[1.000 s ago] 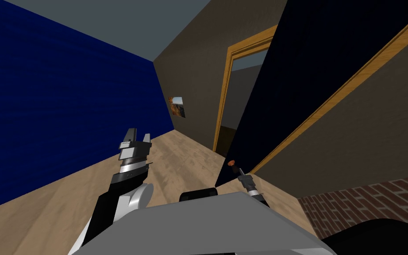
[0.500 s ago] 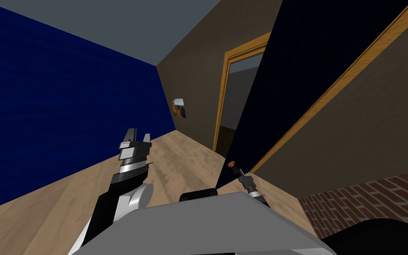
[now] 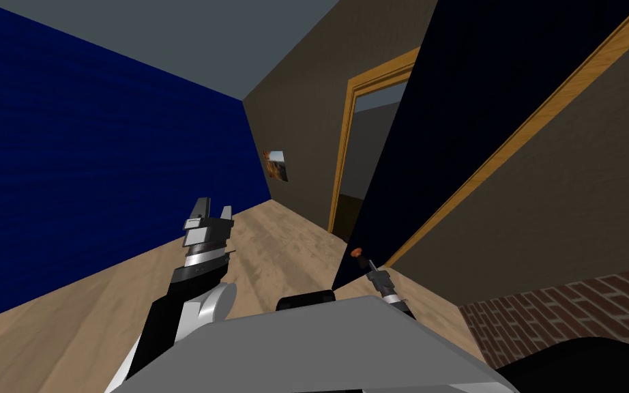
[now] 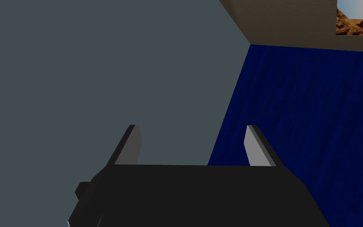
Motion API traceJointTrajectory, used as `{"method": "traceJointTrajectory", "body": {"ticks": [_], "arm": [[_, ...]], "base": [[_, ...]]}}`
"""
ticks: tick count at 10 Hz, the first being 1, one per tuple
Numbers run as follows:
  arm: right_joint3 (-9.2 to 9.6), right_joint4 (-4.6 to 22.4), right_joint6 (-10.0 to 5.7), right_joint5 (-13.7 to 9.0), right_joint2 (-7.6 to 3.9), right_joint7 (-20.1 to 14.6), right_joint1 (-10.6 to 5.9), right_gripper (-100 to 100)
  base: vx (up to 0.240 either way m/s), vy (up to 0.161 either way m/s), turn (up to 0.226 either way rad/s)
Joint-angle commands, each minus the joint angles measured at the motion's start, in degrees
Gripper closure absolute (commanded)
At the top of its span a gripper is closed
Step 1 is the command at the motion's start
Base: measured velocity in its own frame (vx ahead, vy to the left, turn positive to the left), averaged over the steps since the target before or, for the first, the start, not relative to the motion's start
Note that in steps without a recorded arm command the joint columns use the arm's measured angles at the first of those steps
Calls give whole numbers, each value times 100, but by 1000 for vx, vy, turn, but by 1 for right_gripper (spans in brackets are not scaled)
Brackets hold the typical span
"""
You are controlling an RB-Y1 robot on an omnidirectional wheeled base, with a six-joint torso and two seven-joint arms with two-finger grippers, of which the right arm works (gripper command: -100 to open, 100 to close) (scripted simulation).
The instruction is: Pull the door open
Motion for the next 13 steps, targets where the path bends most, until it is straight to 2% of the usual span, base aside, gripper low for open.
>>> {"method": "traceJointTrajectory", "body": {"ticks": [1,7,8,13], "arm": [[168,-95,7,79,95,-17,76,-100],[168,-95,7,79,95,-17,76,-100],[66,38,-65,50,-34,-71,17,-100],[155,137,-183,123,-62,-150,-12,-100]], "base": [[-6,7,-14],[1,-2,-1],[-102,-46,129],[-155,-59,76]]}}
